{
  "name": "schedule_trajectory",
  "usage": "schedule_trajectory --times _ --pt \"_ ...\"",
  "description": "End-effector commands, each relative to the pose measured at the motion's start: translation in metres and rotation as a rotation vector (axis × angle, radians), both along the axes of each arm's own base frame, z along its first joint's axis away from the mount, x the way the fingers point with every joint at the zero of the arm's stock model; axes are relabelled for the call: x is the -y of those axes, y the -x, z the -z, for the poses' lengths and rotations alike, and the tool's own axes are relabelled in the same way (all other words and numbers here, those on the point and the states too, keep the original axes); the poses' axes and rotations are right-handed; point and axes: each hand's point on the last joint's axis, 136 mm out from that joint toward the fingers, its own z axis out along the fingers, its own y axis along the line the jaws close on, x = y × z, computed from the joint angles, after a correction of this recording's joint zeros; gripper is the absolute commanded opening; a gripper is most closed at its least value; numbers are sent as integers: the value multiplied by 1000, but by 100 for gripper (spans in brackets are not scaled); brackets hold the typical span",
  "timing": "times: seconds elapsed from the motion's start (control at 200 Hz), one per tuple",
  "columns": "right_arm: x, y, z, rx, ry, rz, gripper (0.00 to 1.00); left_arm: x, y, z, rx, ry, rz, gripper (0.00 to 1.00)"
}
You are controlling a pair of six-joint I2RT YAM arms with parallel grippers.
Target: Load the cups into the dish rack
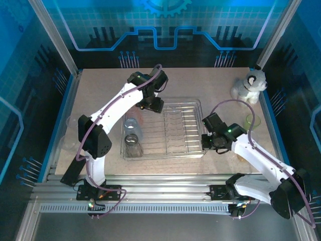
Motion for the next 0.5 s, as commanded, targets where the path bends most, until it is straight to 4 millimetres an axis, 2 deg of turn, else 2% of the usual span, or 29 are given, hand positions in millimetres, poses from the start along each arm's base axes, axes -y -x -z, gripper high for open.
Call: schedule_trajectory --times 0.0,0.045,0.15,0.285,0.495 --pt "8 13 2 -33 38 9 35 -3 1 -5 -5 -29 22 35" --pt "9 13 -2 -21 44 2 43 -4 2 -1 -21 -38 25 36" --pt "14 9 -15 25 58 -4 50 -4 3 8 -56 -55 33 37" --pt "20 5 -30 91 64 4 52 -3 5 18 -90 -73 47 39" --pt "25 3 -36 122 59 6 52 -1 4 27 -110 -77 52 41"
